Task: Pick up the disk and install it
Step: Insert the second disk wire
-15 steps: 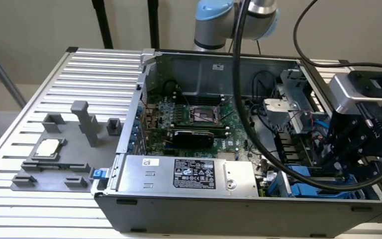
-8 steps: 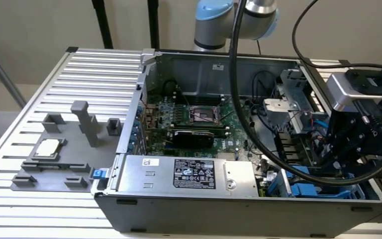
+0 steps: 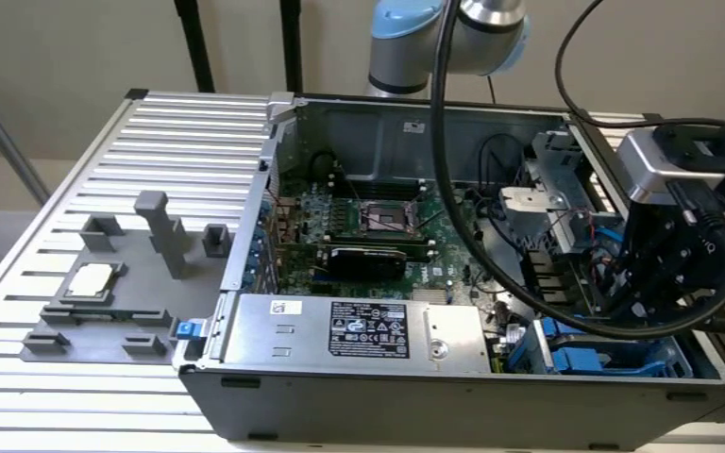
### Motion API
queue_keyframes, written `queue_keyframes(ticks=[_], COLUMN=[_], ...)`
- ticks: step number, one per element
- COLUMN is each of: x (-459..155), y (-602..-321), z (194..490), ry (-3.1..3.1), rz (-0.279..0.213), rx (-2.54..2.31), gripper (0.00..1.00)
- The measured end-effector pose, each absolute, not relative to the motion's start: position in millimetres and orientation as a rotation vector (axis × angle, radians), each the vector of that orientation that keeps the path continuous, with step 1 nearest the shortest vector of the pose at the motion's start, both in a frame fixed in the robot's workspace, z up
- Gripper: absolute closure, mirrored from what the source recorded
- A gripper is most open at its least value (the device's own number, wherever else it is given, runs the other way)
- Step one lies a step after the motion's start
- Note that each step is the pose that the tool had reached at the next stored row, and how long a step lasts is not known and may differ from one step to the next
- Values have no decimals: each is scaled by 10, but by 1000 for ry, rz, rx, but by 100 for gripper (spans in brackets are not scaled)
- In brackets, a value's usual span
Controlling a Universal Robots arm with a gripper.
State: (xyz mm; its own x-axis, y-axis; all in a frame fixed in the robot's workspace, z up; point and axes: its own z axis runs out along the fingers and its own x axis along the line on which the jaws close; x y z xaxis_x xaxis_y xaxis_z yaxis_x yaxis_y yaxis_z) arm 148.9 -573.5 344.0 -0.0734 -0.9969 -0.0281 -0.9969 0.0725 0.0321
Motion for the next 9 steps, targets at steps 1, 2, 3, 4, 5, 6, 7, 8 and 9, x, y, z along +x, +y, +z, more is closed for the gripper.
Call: queue_keyframes(ticks=[1,2,3,4,5,6,7,8,9], x=[1489,1489,1489,1489,1489,1489,1489,1489,1488], y=[-5734,-5734,-5733,-5734,-5733,-5733,-5732,-5729,-5724], z=[3452,3457,3455,3455,3451,3443,3433,3422,3414], ry=[-2302,-2304,-2307,-2309,-2311,-2313,-2314,-2314,-2314], rz=[-66,-66,-65,-63,-59,-54,-50,-46,-42], rx=[2135,2132,2128,2124,2119,2113,2109,2105,2102], gripper=[100,100,100,100,100,100,100,100,100])
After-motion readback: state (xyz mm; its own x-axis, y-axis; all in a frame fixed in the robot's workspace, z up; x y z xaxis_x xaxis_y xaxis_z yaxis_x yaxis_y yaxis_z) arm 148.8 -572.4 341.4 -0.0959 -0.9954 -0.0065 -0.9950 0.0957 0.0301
